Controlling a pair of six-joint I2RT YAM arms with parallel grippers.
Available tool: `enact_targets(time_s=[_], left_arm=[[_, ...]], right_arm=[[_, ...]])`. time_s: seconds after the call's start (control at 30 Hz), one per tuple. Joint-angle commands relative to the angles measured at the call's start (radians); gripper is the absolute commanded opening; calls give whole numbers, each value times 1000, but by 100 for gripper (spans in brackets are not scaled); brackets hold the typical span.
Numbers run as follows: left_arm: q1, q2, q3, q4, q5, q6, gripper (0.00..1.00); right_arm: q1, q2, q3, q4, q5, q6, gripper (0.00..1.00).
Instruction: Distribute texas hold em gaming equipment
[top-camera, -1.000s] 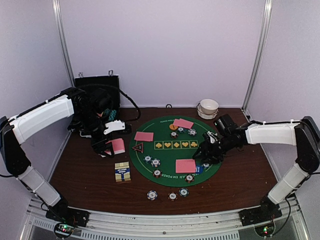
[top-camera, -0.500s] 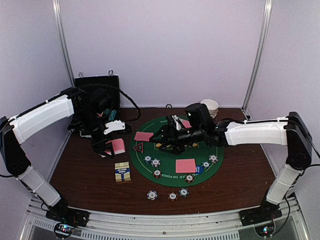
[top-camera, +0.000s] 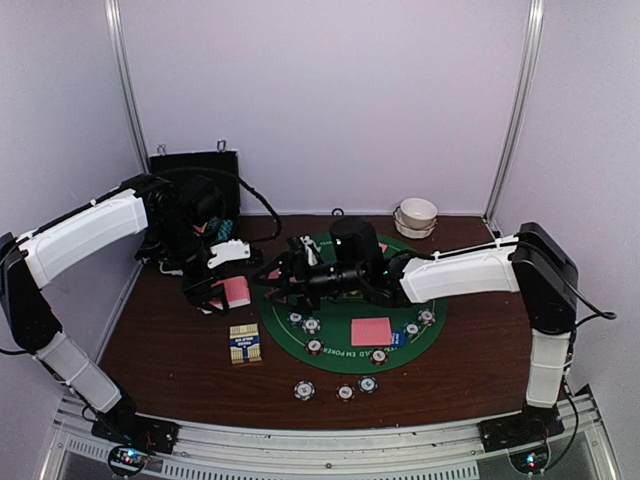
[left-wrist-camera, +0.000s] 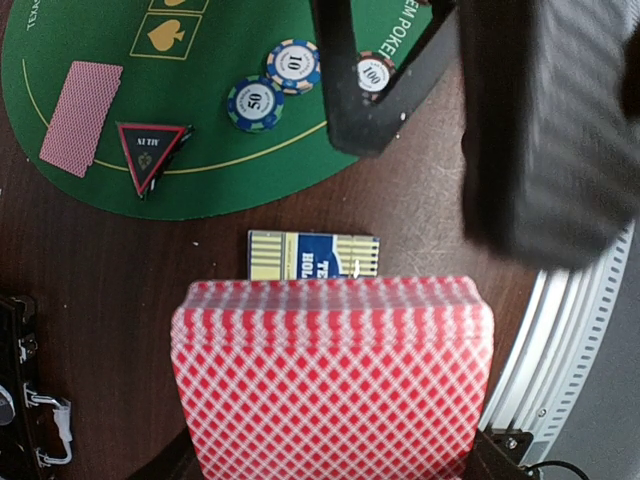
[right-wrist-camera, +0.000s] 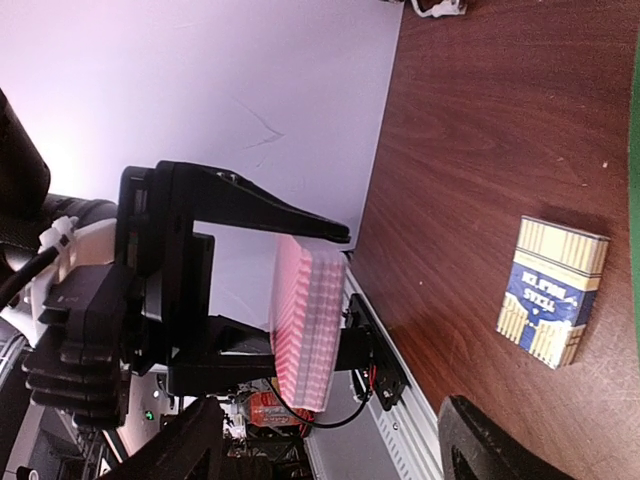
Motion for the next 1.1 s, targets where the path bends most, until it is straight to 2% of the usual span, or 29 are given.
enact_targets(time_s=[0.0, 0.5, 1.07], left_arm=[[3, -6, 29, 1, 11, -4, 0], [3, -11, 27, 1, 13, -3, 0], [3, -18, 19, 1, 16, -3, 0]], right_arm=[[29, 57, 73, 95, -17, 43, 77], [59, 179, 198, 123, -32, 77, 79], [65, 285, 272, 192, 63, 130, 75]])
